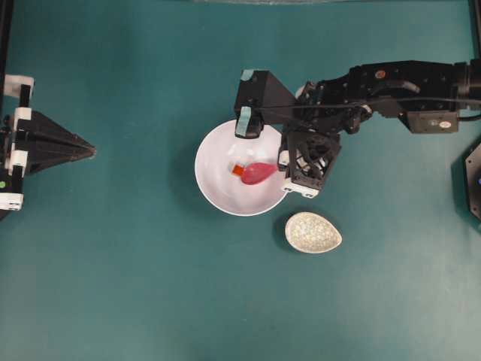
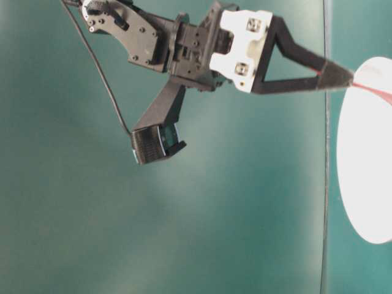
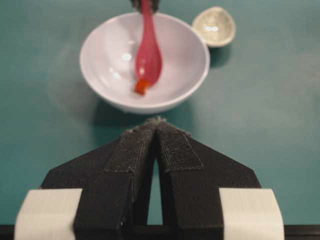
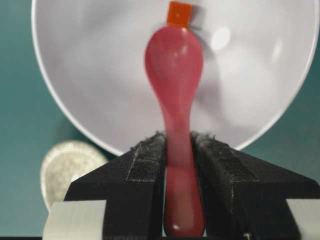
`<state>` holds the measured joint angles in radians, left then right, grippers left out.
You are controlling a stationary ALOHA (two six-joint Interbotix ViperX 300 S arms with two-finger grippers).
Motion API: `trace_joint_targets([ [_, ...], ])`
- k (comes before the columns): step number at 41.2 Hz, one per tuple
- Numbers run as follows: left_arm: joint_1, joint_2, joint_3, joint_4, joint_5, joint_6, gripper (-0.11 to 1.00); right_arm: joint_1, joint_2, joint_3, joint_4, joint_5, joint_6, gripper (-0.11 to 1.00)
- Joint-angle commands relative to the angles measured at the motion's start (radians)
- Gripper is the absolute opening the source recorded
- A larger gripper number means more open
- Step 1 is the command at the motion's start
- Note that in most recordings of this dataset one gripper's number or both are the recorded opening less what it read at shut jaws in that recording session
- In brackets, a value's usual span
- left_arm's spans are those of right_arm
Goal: Grip the spoon and scoop the red block from the bowl with right arm.
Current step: 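Slide the spoon bowl under the red cube with the right gripper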
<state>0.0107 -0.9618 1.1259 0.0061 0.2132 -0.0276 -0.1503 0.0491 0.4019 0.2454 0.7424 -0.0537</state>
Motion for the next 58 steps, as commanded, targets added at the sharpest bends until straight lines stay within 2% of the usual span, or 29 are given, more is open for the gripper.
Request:
trace_joint_targets([
  [1,0.002,0.005,-0.017,0.002,-0.009,-0.002,0.00,0.000,-0.009,-0.032,-0.006,-0.025,0.002,0.24],
  [26,0.002,0.005,-0.017,0.002,-0.009,-0.002,0.00,0.000,0.002,-0.051,-0.006,-0.135,0.025,0.24],
  [58,0.002,0.005,-0.017,0.002,-0.006,-0.011,0.00,0.000,-0.006,-0.040,-0.003,-0.212,0.025,0.24],
])
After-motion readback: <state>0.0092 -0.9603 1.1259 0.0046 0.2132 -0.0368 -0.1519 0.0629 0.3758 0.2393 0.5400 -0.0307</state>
